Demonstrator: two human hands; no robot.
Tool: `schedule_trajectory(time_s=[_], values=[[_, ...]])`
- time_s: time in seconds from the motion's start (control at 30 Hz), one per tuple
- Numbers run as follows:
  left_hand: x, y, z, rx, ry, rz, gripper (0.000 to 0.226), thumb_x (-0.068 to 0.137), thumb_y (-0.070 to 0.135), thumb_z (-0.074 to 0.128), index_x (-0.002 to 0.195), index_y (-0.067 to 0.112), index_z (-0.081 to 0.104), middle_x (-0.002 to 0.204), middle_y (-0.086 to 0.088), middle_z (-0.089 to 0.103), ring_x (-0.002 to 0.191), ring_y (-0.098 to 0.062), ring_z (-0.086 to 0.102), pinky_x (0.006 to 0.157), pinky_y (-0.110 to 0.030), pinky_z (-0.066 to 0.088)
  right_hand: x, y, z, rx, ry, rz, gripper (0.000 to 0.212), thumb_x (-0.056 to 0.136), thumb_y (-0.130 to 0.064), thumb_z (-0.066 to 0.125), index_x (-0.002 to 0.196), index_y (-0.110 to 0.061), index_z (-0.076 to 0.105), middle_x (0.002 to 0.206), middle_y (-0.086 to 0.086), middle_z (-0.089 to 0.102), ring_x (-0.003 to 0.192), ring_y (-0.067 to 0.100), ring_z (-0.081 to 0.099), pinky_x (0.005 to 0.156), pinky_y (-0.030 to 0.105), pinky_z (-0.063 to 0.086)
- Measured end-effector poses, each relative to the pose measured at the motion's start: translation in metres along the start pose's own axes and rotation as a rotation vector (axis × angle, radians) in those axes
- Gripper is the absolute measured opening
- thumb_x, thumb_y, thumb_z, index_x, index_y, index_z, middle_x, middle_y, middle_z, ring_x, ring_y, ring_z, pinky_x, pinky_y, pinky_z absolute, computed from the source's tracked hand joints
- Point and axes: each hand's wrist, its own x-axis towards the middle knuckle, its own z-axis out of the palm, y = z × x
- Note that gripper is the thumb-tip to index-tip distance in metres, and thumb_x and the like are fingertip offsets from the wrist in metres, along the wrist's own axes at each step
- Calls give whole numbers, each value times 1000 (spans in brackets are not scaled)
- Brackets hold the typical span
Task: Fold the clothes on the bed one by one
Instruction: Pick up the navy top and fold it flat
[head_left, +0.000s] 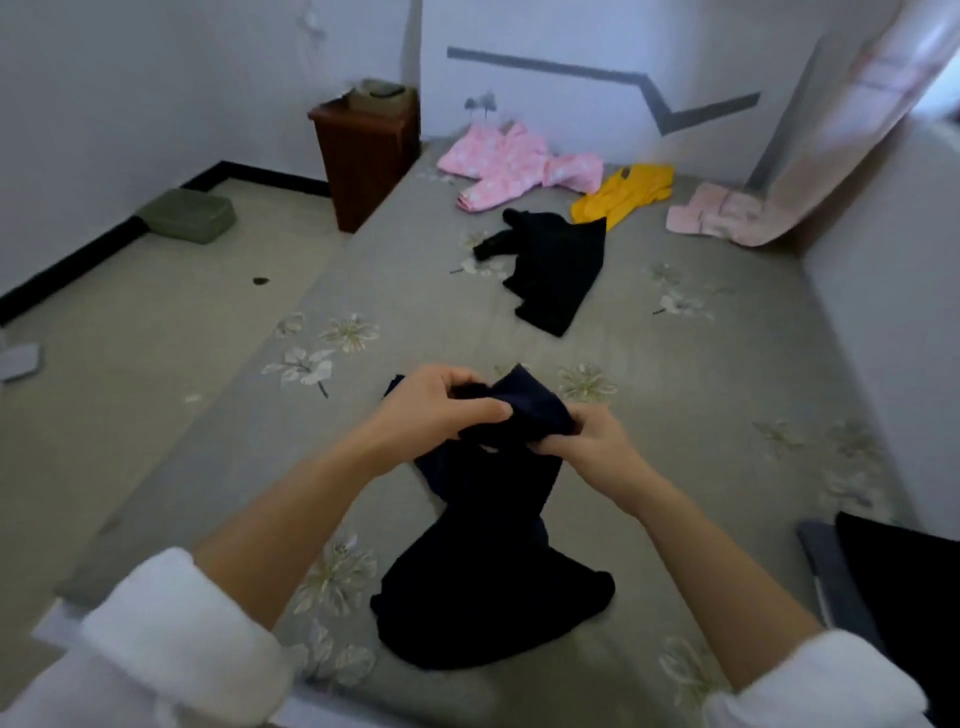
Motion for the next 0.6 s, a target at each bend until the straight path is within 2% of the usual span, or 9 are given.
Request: schedule_trajectory(time_s=[0.07,0.13,0.23,0.27,0.33,0.4,0.47,0.53,0.6], values=[[-6,15,-7,-106,-60,-8,19,79,13,72,98,16,70,87,3,74,82,-9,70,73,-19,55,-7,-18,-20,27,160,-59,15,85,4,62,92,-6,71,72,-6,71,67,3,67,59,14,49],[-8,21,-16,-26,-30,-19,27,74,4,69,98,16,70,93,-1,75,90,-13,70,81,-26,55,-15,-38,-42,1,264,-159,21,87,1,62,84,-19,68,67,-14,68,64,2,65,56,14,48],[-2,20,-21,273,172,9,9,81,4,70,87,-2,70,78,-9,70,75,-21,65,69,-32,46,-27,-63,-64,-106,283,-324,30,86,5,61,69,-18,52,53,-16,51,52,0,48,49,14,35],[0,19,-20,298,207,9,12,82,10,71,83,-3,69,73,-9,70,71,-21,65,67,-31,45,-32,-69,-67,-129,270,-356,31,86,6,60,68,-17,48,51,-16,47,50,-1,43,47,13,31],[3,23,-19,352,249,47,18,84,22,71,70,11,68,58,4,67,58,-11,65,57,-25,46,-39,-79,-71,-184,271,-423,35,86,6,60,67,-19,45,51,-16,45,49,-4,39,47,12,28],[3,29,-19,427,276,159,27,88,30,66,63,21,59,49,9,56,46,-3,52,47,-18,35,-46,-88,-74,-223,309,-497,37,86,6,61,66,-21,44,51,-17,45,48,-4,38,46,10,27],[2,36,-17,304,248,195,20,96,31,55,76,27,60,60,13,61,56,0,56,52,-13,40,-50,-96,-81,-241,367,-518,34,86,2,62,67,-20,46,50,-16,43,46,-3,37,46,11,26],[5,44,-10,170,250,198,19,101,30,43,89,32,58,71,14,63,66,1,59,63,-19,46,-51,-104,-89,-278,440,-513,32,87,-4,64,67,-21,46,49,-14,42,45,-1,36,45,14,26],[6,59,-5,231,310,299,19,101,31,40,93,33,58,72,12,61,63,1,56,60,-22,42,-52,-113,-97,-370,529,-529,32,88,-9,64,66,-21,44,52,-11,38,47,0,35,47,16,25]])
